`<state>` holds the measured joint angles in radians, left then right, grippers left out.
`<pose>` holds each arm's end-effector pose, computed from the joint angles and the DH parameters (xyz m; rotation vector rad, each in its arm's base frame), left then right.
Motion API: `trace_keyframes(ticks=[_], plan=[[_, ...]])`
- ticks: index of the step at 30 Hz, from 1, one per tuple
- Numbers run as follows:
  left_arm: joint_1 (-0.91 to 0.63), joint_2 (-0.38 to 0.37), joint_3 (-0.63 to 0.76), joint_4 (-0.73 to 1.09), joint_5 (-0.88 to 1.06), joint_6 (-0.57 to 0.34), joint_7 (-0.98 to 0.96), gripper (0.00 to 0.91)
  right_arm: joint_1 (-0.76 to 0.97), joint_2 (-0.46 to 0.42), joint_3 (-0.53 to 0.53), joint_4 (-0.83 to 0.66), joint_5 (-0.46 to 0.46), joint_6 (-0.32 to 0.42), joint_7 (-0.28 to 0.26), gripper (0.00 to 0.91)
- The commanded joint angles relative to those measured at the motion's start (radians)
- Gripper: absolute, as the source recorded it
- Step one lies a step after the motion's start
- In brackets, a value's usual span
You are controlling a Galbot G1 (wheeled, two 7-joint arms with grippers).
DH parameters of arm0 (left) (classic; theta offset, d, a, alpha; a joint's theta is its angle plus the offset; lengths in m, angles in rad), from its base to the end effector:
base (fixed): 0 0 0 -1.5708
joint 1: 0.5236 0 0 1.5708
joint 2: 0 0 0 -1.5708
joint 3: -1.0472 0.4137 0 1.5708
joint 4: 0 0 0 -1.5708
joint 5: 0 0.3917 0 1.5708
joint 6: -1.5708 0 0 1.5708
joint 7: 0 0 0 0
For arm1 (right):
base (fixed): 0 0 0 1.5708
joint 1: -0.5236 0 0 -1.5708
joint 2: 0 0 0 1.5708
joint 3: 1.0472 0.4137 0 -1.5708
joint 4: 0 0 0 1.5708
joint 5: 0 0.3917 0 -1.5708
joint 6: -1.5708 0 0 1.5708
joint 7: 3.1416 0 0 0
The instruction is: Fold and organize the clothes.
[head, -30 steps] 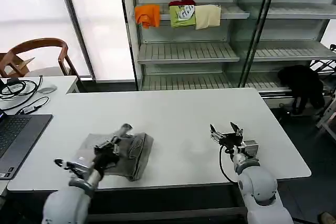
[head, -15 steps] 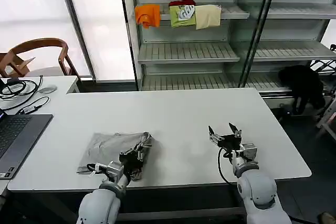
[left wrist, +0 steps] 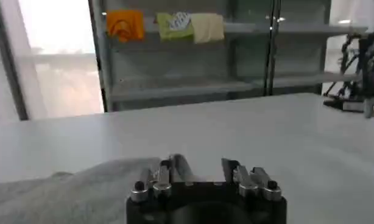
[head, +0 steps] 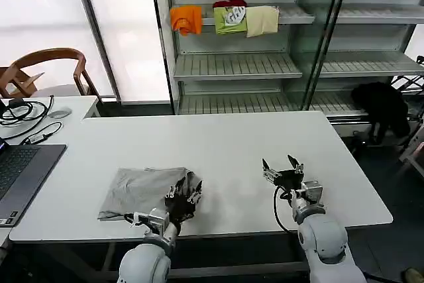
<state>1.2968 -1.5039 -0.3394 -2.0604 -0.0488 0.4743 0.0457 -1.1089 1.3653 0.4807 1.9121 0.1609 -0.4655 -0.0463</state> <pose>0.2717 -0.0478 -0.3099 -0.3691 -2.8742 0.0137 0.3508 -0.0422 -0.3021 0.2069 -2.9333 0.0769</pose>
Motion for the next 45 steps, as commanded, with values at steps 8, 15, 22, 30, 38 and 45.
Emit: trace_keyframes(ticks=[8,15,22,30,38,45], plan=[[0.048,0.381,-0.652,0.138,-0.27,-0.07,0.208,0.907,0.02,0.027,-0.022,-0.029,-0.01,-0.001,-0.001,0.907],[0.01,0.328,-0.561,0.202,-0.26,-0.055,0.211,0.907,0.028,0.036,-0.03,-0.032,-0.016,-0.007,-0.003,0.907],[-0.003,0.29,-0.486,0.23,-0.249,-0.041,0.223,0.907,0.013,0.026,-0.016,-0.032,-0.015,-0.002,-0.003,0.907],[-0.008,0.235,-0.426,0.254,-0.171,-0.05,0.223,0.907,0.012,0.026,-0.014,-0.037,-0.014,0.0,-0.001,0.907],[-0.002,0.228,-0.421,0.268,-0.193,-0.04,0.23,0.03,0.007,0.02,-0.016,-0.045,-0.012,0.004,0.002,0.907],[-0.003,0.213,-0.422,0.248,-0.287,0.005,0.235,0.02,0.006,0.023,-0.017,-0.043,-0.013,0.003,0.006,0.907]])
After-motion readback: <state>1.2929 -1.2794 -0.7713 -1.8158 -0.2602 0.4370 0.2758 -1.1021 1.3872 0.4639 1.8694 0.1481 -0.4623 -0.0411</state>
